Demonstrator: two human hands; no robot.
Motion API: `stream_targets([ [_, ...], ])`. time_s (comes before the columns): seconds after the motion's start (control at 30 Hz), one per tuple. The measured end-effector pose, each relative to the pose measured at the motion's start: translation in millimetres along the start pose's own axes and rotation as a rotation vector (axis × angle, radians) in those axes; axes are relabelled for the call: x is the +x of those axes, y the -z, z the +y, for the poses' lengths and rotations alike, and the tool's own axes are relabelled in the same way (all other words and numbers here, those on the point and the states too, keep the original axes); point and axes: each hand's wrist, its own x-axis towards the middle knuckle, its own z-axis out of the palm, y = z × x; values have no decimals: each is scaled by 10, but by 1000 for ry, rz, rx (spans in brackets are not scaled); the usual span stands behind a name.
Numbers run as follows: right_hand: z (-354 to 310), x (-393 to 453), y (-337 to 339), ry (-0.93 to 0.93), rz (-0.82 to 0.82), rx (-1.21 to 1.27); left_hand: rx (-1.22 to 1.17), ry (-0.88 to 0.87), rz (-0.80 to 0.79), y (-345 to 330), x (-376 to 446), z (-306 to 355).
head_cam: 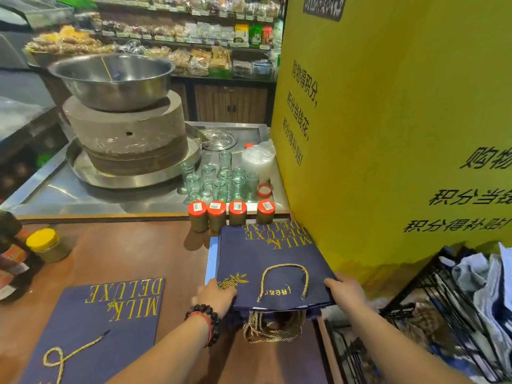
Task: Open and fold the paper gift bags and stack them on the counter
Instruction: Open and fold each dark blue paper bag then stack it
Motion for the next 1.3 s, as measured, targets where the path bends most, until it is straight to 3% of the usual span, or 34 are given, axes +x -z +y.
stream_targets([
  [0.3, 29, 514, -174, -30, -14, -231, 29, 86, 2, -250, 342, 71],
  [0.73, 33, 646, -227, -1, -30, -261, 82, 58, 42, -333, 426, 52],
  [1.03, -93, 246, -245, 411, 112, -710, 211, -165, 79, -218, 42, -19],
  [1.3, -275, -295, -627, 706, 121, -843, 288, -250, 120, 60, -192, -347],
])
